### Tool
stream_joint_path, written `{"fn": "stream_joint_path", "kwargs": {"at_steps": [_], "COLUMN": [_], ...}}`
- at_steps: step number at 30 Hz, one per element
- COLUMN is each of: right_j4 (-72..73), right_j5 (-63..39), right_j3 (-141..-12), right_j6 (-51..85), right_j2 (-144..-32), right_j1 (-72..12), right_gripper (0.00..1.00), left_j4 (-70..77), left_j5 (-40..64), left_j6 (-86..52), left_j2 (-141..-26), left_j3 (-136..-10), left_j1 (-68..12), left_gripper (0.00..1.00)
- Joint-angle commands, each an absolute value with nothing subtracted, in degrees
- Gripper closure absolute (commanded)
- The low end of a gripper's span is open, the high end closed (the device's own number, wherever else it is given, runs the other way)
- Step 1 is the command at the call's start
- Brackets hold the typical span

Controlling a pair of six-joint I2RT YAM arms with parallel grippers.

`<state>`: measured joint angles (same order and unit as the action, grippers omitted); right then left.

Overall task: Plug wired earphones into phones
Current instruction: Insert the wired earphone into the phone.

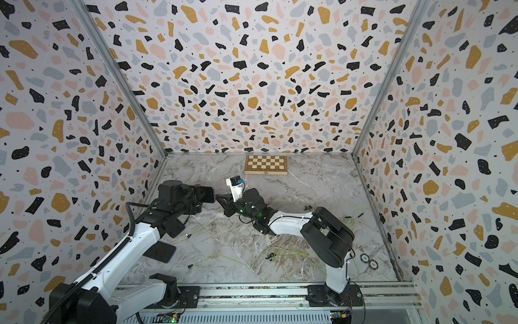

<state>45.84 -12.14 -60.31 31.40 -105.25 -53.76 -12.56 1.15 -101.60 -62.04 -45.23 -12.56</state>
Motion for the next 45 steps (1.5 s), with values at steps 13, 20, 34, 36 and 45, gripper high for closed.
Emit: {"fn": "stream_joint_path", "kwargs": {"at_steps": [13,20,34,36,45], "right_j4": [44.8,44.9,37.2,35.7,34.7], "right_j5": [-12.7,-13.0,-14.9,-15.2,-20.3], "right_j3": [-61.2,-61.4,-64.8,-65.6,-65.8], "right_j6": [29.5,28.9,26.1,25.9,26.9], "right_j2": [-103.4,-103.2,-103.7,-103.6,-102.7], "right_j1": [-54.0,-54.1,-53.9,-53.8,-52.4], "right_gripper": [1.00,1.00,1.00,1.00,1.00], "left_j4": [-9.4,-9.8,-10.1,-9.9,-8.4], "left_j5": [1.9,2.2,4.2,4.8,6.3], "left_j6": [-101.8,-101.8,-99.0,-98.5,-96.5], "left_j2": [-60.2,-60.4,-61.0,-61.1,-61.3], "left_j3": [-45.5,-45.9,-46.8,-46.9,-47.3], "left_j1": [-13.1,-13.4,-13.7,-13.6,-13.8], "left_gripper": [0.42,0.42,0.43,0.43,0.44]}}
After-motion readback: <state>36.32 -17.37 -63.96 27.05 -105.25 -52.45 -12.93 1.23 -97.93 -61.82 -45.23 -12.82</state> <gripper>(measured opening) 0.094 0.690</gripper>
